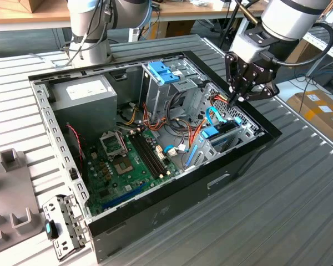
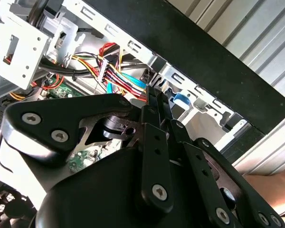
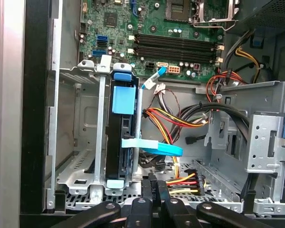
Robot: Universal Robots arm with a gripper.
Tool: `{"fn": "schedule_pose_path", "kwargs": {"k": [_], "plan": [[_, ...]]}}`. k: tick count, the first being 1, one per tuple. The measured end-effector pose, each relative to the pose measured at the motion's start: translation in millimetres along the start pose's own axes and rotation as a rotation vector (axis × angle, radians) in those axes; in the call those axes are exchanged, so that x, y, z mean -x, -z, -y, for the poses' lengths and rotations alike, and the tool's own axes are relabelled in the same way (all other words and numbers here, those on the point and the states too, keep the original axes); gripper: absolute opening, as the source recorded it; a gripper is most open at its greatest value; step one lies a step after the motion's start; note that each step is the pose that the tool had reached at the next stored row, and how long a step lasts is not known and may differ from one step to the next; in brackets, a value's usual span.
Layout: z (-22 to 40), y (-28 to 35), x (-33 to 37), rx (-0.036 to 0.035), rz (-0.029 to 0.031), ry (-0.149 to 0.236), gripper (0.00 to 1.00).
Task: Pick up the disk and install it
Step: 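Insert the second disk wire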
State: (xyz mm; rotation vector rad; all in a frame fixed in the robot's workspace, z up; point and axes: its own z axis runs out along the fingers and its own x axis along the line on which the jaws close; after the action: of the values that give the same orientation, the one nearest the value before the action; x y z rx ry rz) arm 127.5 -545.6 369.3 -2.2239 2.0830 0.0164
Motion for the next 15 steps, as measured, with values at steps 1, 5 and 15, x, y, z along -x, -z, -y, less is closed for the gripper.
{"fn": "schedule_pose_path", "kwargs": {"k": [1,5,15], "plan": [[-1.3,-0.3,-0.4,-0.0001,-0.0002,-0.001,0.16],[-4.3,-2.8,-5.3,-0.0006,-0.0006,-0.008,0.16],[-12.5,-3.2,-16.7,-0.0014,-0.0007,-0.015,0.16]]}}
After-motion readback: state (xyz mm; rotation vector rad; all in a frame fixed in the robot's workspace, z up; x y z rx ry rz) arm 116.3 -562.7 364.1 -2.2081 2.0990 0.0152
